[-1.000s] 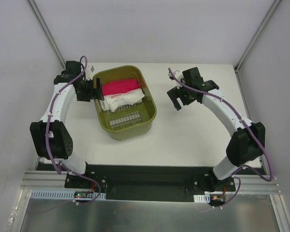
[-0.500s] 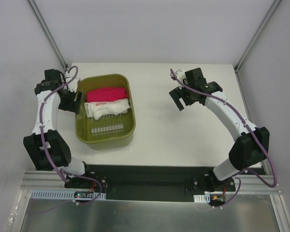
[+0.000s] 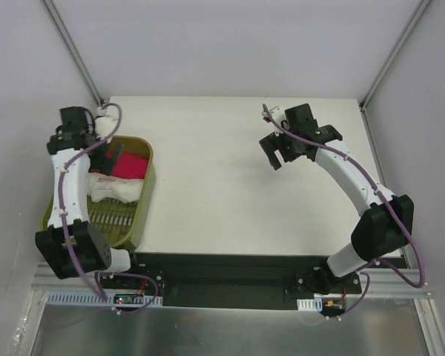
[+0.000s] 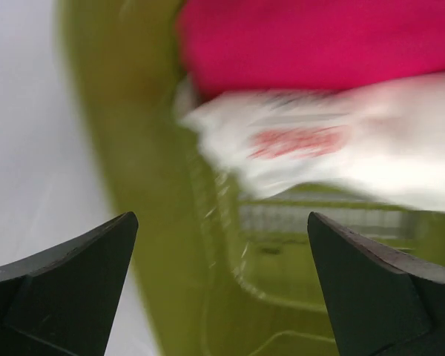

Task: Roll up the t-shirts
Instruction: Reset both arms

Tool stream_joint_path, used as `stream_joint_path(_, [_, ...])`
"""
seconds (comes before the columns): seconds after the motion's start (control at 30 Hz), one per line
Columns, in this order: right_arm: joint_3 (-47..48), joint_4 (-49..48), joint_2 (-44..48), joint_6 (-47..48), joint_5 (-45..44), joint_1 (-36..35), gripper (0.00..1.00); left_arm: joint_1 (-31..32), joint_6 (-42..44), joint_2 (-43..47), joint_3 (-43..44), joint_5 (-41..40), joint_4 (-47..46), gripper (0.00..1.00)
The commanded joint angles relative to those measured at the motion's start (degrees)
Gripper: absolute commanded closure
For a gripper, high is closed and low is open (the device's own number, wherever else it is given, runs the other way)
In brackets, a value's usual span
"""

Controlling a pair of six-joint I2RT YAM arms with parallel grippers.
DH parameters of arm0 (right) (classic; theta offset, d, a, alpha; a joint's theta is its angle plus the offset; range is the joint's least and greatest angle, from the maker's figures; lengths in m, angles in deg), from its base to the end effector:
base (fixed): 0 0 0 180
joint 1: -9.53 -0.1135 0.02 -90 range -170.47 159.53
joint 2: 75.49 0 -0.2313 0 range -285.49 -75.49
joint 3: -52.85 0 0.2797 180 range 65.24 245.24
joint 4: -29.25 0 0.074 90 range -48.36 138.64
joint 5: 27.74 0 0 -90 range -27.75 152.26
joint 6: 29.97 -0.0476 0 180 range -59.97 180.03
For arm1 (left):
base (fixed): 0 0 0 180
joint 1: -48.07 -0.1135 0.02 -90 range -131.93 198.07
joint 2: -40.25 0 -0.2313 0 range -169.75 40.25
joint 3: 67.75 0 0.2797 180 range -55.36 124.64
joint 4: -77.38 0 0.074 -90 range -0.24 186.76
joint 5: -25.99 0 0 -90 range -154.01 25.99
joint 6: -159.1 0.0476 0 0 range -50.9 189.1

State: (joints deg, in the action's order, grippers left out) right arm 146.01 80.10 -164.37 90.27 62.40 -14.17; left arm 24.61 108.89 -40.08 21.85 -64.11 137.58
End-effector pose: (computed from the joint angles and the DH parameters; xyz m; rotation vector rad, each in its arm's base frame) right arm 0.3461 0.1520 0.2773 -1.0823 2.1244 -0.0513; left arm 0.3062 0.1330 0.2922 0.3573 2.4960 0.4710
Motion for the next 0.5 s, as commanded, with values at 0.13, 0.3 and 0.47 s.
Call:
stream_joint_path(0.13, [2.81,1.53,1.25,-1.85,0.48,0.32,0.04,28.01,-16.58,6.60,9.70,1.33,-0.61,0.01])
stream_joint_path(0.3, [1.67,1.18,2.92,-1.41,-2.51,0.68,0.04,39.52,-19.22,-2.27,20.07,1.94,-1.93,0.01])
stream_joint_path(0.47, [1.76,2.94,5.55,-2.02,3.11,1.99,0.04,46.22,-20.19,-10.61,27.54,4.40,-2.55,0.01])
